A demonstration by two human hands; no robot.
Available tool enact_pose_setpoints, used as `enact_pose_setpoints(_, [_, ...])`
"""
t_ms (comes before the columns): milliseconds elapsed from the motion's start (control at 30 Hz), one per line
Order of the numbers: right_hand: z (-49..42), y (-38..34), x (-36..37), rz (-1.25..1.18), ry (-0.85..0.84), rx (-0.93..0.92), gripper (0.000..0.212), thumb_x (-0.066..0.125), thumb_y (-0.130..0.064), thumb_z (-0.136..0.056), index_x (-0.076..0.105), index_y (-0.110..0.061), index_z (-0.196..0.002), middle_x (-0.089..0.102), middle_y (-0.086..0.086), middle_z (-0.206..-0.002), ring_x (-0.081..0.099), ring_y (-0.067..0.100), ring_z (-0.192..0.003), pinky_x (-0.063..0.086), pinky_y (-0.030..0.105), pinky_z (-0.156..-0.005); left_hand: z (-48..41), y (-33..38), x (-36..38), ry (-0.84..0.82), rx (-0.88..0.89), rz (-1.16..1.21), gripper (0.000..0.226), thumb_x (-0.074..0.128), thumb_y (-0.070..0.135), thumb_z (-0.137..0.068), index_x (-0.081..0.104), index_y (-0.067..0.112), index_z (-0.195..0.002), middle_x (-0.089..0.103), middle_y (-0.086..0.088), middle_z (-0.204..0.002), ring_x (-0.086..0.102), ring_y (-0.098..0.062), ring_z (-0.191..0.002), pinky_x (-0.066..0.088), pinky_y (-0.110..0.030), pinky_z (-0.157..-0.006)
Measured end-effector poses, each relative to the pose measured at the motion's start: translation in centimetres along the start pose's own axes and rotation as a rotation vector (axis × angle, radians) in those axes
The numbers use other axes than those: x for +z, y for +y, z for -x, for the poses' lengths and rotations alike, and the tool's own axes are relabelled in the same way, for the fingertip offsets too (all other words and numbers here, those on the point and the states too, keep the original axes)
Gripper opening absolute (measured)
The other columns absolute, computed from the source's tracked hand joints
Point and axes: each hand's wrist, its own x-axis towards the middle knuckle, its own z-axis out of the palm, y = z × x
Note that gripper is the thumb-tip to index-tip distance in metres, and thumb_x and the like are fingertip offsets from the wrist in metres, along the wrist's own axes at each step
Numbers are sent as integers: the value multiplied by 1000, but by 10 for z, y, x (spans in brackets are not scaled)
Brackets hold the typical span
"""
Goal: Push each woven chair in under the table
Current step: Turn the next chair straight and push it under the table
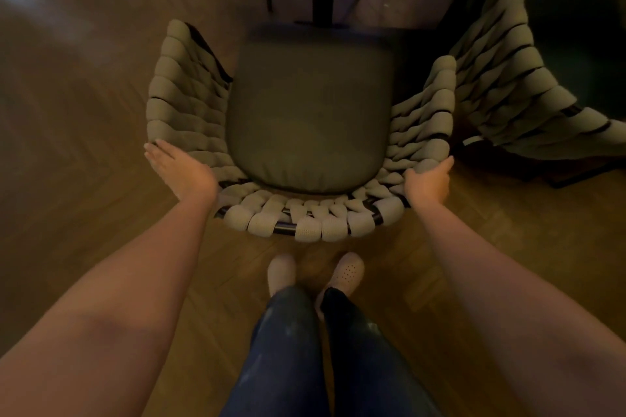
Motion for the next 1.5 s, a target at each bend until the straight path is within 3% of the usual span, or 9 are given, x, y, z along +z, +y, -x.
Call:
enact_pose_setpoints(100, [-3,-2,2,27,36,11,78,63,-21,-93,14,-16,-154,42,16,-146,45,36,-131,42,47,-102,-22,-1,-8,-35,-273,153,70,48,20,-100,6,1,-153,23,-22,-155,27,-34,-142,22,-41,-115])
enact_pose_setpoints(233, [-2,-6,7,55,57,7,73,61,-18,-93,18,-15,-152,44,15,-144,47,35,-129,44,46,-101,-37,-6,-15,-158,-281,230,64,57,30,-94,30,2,-144,43,-22,-142,45,-37,-128,38,-43,-104])
enact_pose_setpoints(500, [-8,-34,4,3,98,-52,71,61,-17,-92,23,-20,-152,47,13,-143,47,33,-129,46,48,-101,-36,5,-24,-112,-340,240,62,57,29,-97,26,-1,-142,41,-25,-143,41,-39,-131,34,-44,-105])
enact_pose_setpoints(833, [-76,-69,-15,219,61,-46,67,57,-19,-94,20,-18,-151,47,18,-139,46,39,-127,44,49,-99,-15,43,-1,-107,-273,249,63,51,29,-98,21,-1,-146,37,-26,-145,41,-40,-130,35,-45,-103])
enact_pose_setpoints(1033, [-84,-72,-23,356,5,-62,81,60,-21,-94,7,-11,-154,34,20,-148,44,39,-128,44,46,-97,-7,33,10,-179,-100,45,83,51,26,-96,-3,-8,-149,-1,-27,-157,0,-38,-147,4,-38,-119])
enact_pose_setpoints(1300, [-80,-54,-31,418,-33,-108,91,59,-19,-94,-8,-9,-154,18,20,-156,39,38,-133,41,47,-103,11,29,13,-185,-63,128,92,59,23,-92,-6,-6,-150,-3,-25,-158,0,-37,-147,8,-39,-121])
enact_pose_setpoints(1367, [-63,-42,-25,459,-14,-207,94,60,-21,-93,-10,-9,-154,5,19,-160,20,36,-144,27,47,-116,14,25,10,-155,37,43,93,57,30,-94,-8,-6,-150,-10,-25,-158,-5,-36,-147,5,-38,-121])
enact_pose_setpoints(1433, [-42,-23,-16,651,24,-321,88,55,-30,-95,-7,-6,-154,-6,20,-161,-1,34,-149,8,49,-121,26,24,6,-109,339,-173,90,49,44,-96,-2,-5,-151,-8,-23,-159,-4,-36,-147,1,-42,-120])
enact_pose_setpoints(1500, [-17,-4,-6,867,20,-470,76,36,-49,-99,6,-7,-154,-4,19,-161,-8,33,-148,0,51,-120,45,30,2,-277,690,-254,92,40,63,-91,6,5,-154,1,-13,-161,4,-30,-148,4,-41,-119])
